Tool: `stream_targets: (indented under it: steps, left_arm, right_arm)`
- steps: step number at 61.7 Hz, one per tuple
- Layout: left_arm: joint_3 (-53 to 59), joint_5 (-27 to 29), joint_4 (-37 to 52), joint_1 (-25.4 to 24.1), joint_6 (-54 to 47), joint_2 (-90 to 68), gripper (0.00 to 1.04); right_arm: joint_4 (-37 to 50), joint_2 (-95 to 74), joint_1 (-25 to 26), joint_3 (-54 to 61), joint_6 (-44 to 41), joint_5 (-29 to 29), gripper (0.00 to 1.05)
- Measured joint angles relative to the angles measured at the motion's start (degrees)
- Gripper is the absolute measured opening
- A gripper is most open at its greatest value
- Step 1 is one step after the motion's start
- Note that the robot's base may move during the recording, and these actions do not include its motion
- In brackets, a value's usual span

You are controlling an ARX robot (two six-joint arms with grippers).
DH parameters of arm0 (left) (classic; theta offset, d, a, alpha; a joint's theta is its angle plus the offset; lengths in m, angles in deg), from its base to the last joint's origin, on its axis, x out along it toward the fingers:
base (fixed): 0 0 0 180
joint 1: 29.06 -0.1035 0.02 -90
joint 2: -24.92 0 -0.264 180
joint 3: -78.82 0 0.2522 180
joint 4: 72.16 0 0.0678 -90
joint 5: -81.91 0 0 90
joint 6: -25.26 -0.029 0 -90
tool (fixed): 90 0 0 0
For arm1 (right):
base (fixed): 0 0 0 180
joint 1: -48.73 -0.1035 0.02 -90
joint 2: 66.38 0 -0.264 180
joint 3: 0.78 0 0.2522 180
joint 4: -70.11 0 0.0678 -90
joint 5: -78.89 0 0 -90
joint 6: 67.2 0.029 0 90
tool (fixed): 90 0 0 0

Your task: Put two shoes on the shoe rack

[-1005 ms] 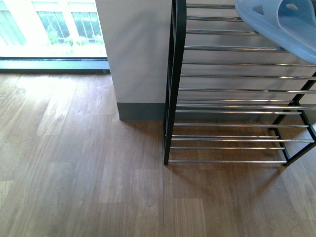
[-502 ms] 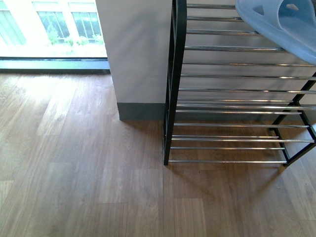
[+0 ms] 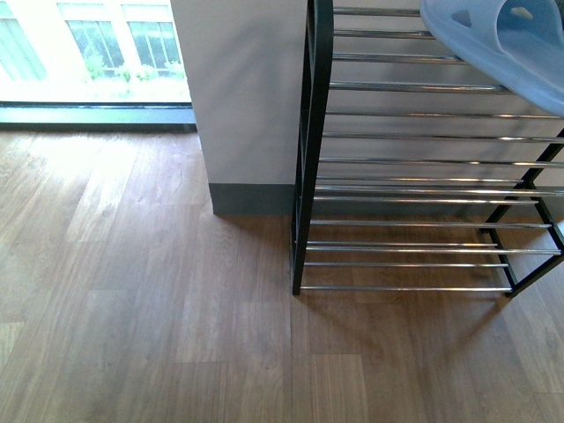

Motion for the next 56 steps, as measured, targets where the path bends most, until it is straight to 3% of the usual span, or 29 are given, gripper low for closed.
stream_targets:
  steps: [4, 27, 35, 56]
  left_arm:
    - [0.0, 0.1, 0.0, 0.0, 0.0, 0.0, 0.02]
    - [0.0, 0.0, 0.0, 0.0, 0.0, 0.0, 0.02]
    - [0.0, 0.0, 0.0, 0.0, 0.0, 0.0, 0.02]
    - [0.0, 0.4, 0.0, -0.1, 0.0, 0.0, 0.02]
  right_arm:
    - [-3.4, 4.0, 0.0, 0.0, 0.0, -0.1, 0.01]
    - [-3.9, 5.4, 0.0, 0.0, 0.0, -0.1, 0.03]
    - [-3.9, 5.4, 0.0, 0.0, 0.0, -0.1, 0.32]
    - [-3.9, 5.4, 0.1, 0.0, 0.0, 0.0, 0.87]
